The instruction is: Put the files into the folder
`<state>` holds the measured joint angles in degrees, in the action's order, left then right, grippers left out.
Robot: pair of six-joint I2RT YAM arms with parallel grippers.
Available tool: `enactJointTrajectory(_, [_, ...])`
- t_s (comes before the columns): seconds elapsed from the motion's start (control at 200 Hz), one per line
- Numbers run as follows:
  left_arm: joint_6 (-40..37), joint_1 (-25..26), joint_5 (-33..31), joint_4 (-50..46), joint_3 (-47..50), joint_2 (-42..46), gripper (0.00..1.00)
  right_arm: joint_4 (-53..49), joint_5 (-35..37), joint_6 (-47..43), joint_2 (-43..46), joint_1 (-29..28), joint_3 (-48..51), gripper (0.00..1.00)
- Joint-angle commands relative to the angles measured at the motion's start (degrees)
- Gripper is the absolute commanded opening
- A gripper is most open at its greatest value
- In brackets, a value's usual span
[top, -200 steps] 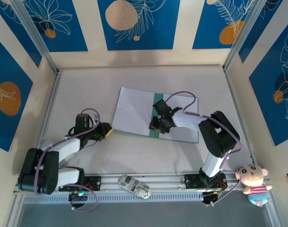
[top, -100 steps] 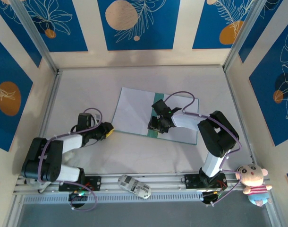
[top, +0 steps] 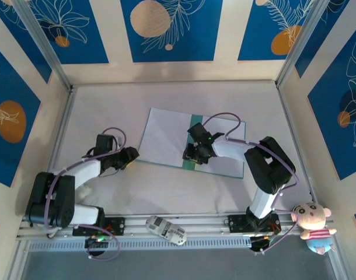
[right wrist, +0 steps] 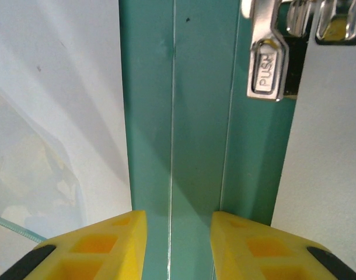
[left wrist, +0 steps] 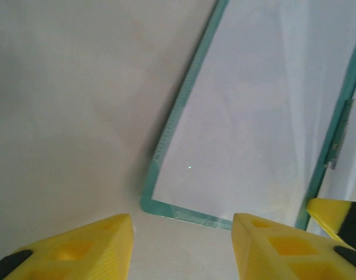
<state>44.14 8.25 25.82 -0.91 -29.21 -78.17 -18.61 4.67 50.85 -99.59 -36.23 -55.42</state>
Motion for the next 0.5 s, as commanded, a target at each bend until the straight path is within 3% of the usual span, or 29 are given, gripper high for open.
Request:
enactJointTrajectory(0.0, [-1.42, -0.75, 0.61, -0.22, -1.41, -2.05, 0.46, -3.19, 0.28, -0.84, -0.10, -0.55, 0.46, 0.36])
enactJointTrajectory(0.495, [-0.90, -0.75, 3.81, 5.74, -2.19, -7.82, 0.35, -3.34, 0.17, -0.95, -0.25, -0.97, 0.87, 0.36])
